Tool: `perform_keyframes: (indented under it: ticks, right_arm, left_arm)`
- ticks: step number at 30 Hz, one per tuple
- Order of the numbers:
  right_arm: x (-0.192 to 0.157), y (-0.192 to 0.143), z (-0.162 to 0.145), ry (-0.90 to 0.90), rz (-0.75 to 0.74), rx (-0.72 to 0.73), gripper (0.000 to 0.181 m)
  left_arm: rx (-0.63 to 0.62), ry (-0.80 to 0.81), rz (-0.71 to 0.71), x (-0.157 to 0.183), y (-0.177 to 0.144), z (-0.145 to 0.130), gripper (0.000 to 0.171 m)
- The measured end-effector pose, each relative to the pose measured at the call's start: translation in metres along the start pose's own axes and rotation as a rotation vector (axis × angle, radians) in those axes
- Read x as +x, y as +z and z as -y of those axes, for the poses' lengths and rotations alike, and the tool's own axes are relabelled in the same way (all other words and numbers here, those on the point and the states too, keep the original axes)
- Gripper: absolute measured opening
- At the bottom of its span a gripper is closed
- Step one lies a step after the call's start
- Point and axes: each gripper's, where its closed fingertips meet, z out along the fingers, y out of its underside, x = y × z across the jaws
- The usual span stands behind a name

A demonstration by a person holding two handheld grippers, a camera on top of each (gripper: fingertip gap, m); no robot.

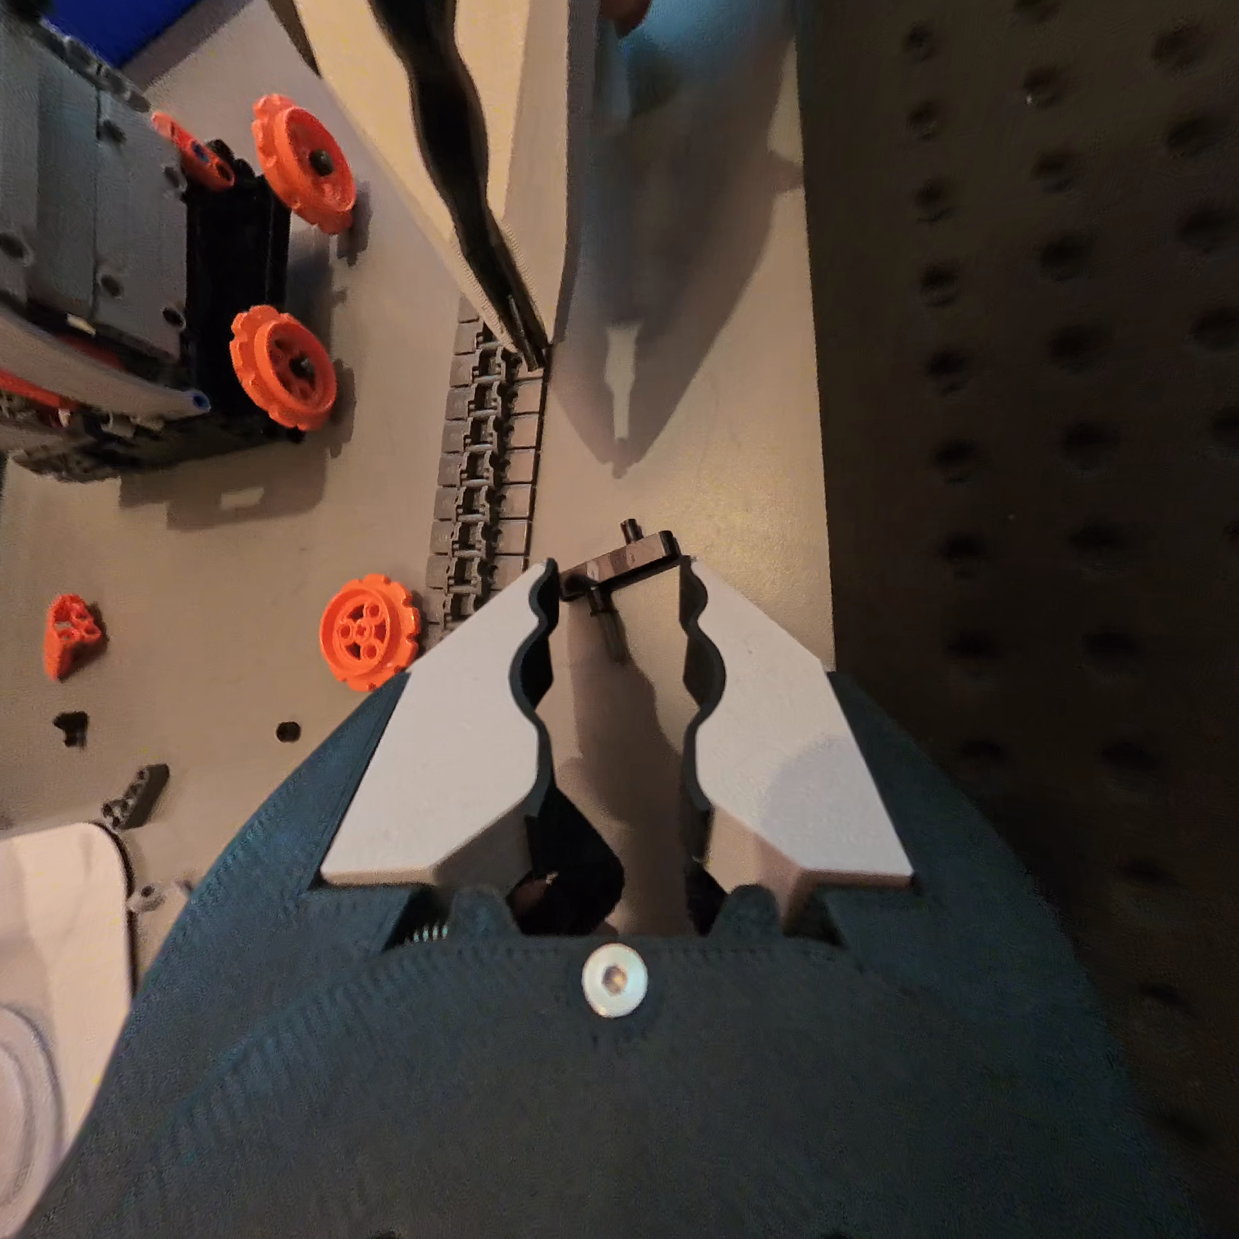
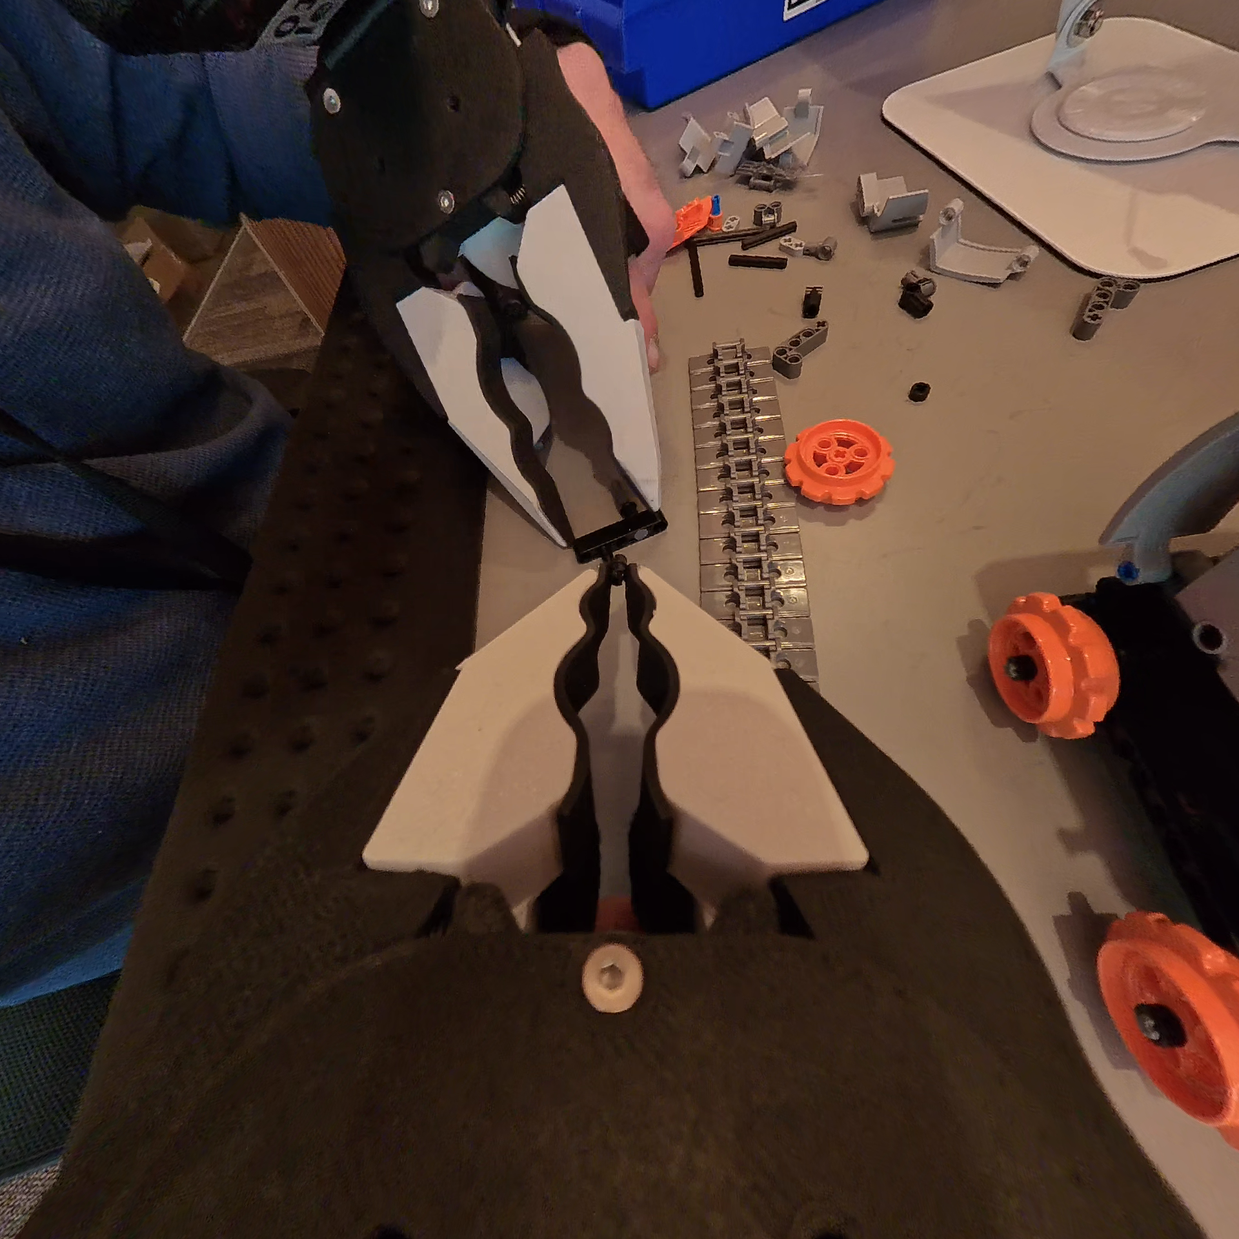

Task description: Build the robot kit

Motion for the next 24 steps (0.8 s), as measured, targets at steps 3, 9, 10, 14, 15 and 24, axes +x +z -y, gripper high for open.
perform_keyframes:
  ticks: [3, 9, 10, 14, 15, 24]
  right_arm:
    - [0.000, 0.000, 0.001, -0.003, -0.001, 0.002, 0.002]
    - [0.000, 0.000, 0.000, -0.004, 0.001, -0.001, 0.002]
    - [-0.001, 0.000, 0.000, -0.005, 0.004, -0.002, 0.002]
    - [-0.002, 0.001, -0.003, 0.000, 0.017, -0.013, 0.002]
    - [-0.003, 0.001, -0.003, 0.001, 0.021, -0.015, 0.002]
    - [-0.009, 0.007, -0.003, 0.020, 0.068, -0.012, 0.001]
  left_arm:
    - [-0.025, 0.091, -0.029, -0.001, 0.001, 0.001, 0.033]
    - [-0.105, 0.200, -0.154, 0.005, 0.006, 0.002, 0.017]
    - [-0.110, 0.199, -0.172, 0.005, 0.007, 0.003, 0.013]
    - [-0.105, 0.139, -0.240, 0.005, 0.009, 0.004, 0.012]
    - [-0.103, 0.119, -0.248, 0.005, 0.009, 0.004, 0.012]
    - [0.038, 0.191, -0.081, 0.005, 0.009, 0.014, 0.008]
